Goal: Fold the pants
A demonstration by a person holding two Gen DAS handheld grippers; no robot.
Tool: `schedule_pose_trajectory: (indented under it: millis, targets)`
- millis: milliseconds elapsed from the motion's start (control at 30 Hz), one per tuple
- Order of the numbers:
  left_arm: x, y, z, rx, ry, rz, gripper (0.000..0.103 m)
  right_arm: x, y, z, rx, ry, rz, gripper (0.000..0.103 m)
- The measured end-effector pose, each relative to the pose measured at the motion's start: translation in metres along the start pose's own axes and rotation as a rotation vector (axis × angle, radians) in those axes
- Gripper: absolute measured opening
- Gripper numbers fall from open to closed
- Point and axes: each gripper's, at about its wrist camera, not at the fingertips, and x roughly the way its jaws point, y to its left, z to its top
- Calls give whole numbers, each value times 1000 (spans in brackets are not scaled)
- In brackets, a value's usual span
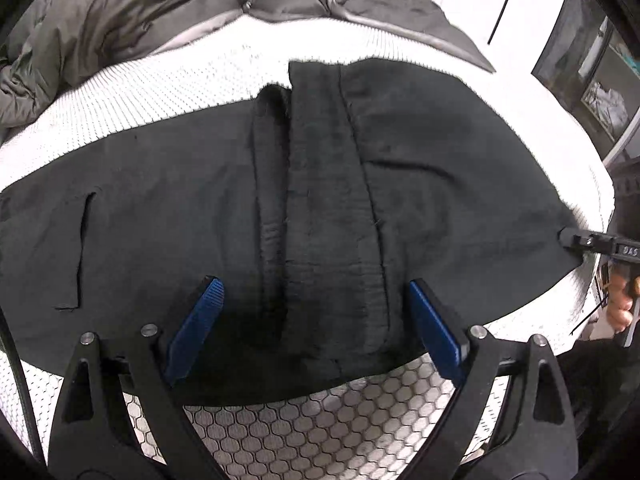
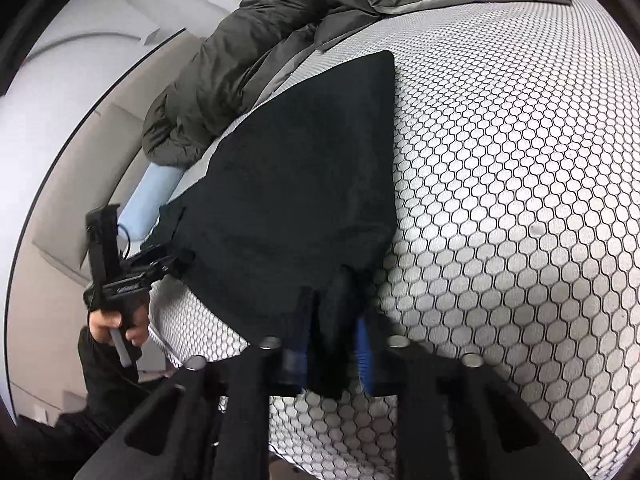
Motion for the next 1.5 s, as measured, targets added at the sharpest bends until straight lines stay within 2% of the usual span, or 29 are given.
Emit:
schedule_pose_trajectory:
  millis: [133,200,233,333,400,433,467,533,600,667,733,800,900,967,1000,1067,1133,1200,1267,1300,1367,1400,1467,1500]
  targets:
    - [2,3,0,3,1,-2,92,-4,-5,-7,-17,52,2,12]
    - [-7,3,1,-7,-18,1,91,-10,-7,-8,-26,60,-5,16]
    - [-15,3,1,-12,-40,-1,91,-13,-5,-5,-32,34,-9,20]
    - [-40,-2,7,-15,-160,-46,91,-35,2,0,-55,-95,-2,22]
    - [-40,-6,13,-29,-198,-55,91,-40,8,8,-58,-194,-27,22]
    - [-36,-9,16,-50,-206,-57,87,-38,13,11,-65,-234,-66,22]
    - [-32,-12,20,-60,-205,-76,78,-33,23,14,-93,-270,-102,22]
    - [-19,-26,28,-42,-195,-136,69,-21,43,19,-165,-269,-120,22]
    - [-6,-40,31,14,-177,-144,62,1,68,22,-251,-239,-130,22]
    - [12,-61,35,99,-125,-111,59,32,89,25,-308,-174,-147,22]
    - [26,-74,34,165,-85,-35,59,60,99,25,-348,-95,-171,22]
    - [27,-76,31,174,-77,-27,57,87,102,24,-387,-22,-261,22]
    - [23,-65,25,180,-71,-36,51,77,90,21,-407,-48,-381,22]
    - [20,-53,16,189,-68,-24,52,57,69,21,-363,-89,-458,22]
    - [19,-49,13,180,-69,-34,52,50,59,21,-331,-94,-456,23]
    - [11,-42,8,161,-86,-22,52,37,46,21,-271,-114,-396,23]
    - [-1,-44,7,149,-111,-14,53,28,50,18,-275,-156,-387,26]
    - [-14,-53,6,160,-144,-63,54,19,60,14,-314,-198,-348,28]
    - [-16,-69,5,213,-168,-120,68,23,74,11,-351,-196,-282,31]
    - [-11,-77,4,249,-158,-124,70,31,82,10,-375,-184,-257,34]
    - [5,-88,-2,310,-101,-94,70,48,88,9,-411,-133,-254,35]
    - [14,-89,-5,332,-75,-74,70,63,92,7,-445,-95,-283,35]
    - [18,-84,-7,357,-69,-81,69,76,93,1,-517,-55,-347,35]
    - [15,-80,-8,358,-65,-91,69,70,91,-4,-529,-57,-359,35]
